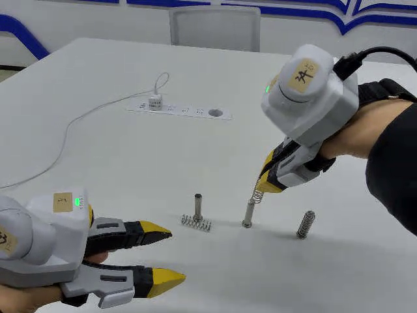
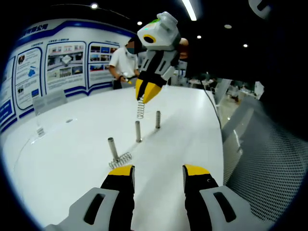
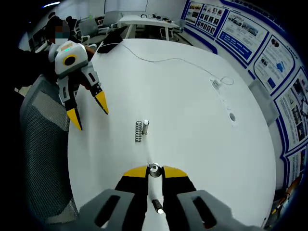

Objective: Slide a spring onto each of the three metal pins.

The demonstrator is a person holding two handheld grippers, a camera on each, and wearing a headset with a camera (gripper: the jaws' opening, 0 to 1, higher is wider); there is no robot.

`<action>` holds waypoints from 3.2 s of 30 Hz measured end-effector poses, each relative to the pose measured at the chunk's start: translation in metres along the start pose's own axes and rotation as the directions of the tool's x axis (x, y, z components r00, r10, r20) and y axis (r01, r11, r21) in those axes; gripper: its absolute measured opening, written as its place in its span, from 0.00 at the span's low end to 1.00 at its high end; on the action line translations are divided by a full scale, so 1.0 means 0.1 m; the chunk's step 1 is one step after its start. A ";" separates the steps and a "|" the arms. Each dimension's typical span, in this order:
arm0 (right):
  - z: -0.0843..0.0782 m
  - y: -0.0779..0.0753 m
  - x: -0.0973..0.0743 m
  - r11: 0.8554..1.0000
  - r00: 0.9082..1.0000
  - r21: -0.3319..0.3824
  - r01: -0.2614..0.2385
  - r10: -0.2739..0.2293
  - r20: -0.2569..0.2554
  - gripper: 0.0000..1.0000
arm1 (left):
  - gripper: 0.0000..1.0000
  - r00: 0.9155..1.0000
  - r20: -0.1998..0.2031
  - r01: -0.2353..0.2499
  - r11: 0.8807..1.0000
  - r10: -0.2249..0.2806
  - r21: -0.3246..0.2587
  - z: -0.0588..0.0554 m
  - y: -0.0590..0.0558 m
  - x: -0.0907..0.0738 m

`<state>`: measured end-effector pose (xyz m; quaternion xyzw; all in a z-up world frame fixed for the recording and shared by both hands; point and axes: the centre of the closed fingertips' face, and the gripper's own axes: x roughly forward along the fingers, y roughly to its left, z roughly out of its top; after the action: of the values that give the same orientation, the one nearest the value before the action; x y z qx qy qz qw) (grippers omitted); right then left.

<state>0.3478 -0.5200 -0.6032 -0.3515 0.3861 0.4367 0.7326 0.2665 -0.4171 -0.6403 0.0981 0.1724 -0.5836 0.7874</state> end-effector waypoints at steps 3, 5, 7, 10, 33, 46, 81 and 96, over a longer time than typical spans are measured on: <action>-0.01 0.00 0.04 1.000 1.000 -0.002 -0.001 0.001 -0.010 0.11 | 0.41 1.000 -0.002 -0.004 1.000 0.004 -0.001 0.00 0.01 -0.01; -0.01 -0.01 0.05 1.000 1.000 0.001 -0.002 0.002 -0.012 0.11 | 0.41 1.000 -0.001 -0.006 1.000 0.006 -0.001 0.00 0.01 -0.01; -0.01 -0.02 0.06 1.000 1.000 0.006 -0.004 0.004 -0.010 0.11 | 0.41 1.000 -0.001 -0.009 1.000 0.009 0.000 0.00 0.01 -0.01; -0.01 -0.01 0.08 1.000 1.000 0.007 -0.007 0.007 -0.014 0.11 | 0.41 1.000 0.000 -0.011 1.000 0.011 0.000 -0.01 0.02 -0.02; -0.20 0.00 0.49 0.999 0.996 0.038 -0.017 0.020 -0.085 0.11 | 0.40 1.000 0.011 -0.003 1.000 0.003 -0.009 -0.03 0.03 0.01; -0.30 -0.02 0.63 0.998 0.994 0.059 -0.026 0.032 -0.100 0.12 | 0.40 1.000 0.008 -0.004 1.000 0.005 -0.013 -0.04 0.04 0.01; 0.21 0.35 0.79 0.996 0.996 0.034 -0.077 0.075 0.057 0.18 | 0.40 1.000 -0.011 -0.020 1.000 0.020 -0.013 -0.04 0.03 -0.02; 0.18 0.39 1.15 0.992 0.994 0.063 -0.111 0.110 0.022 0.17 | 0.40 1.000 -0.004 -0.030 0.999 0.030 -0.027 -0.07 0.08 -0.04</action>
<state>0.3534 -0.4480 -0.7022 -0.3016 0.4120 0.4673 0.7217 0.2717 -0.4089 -0.6452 0.0911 0.1800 -0.5693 0.7970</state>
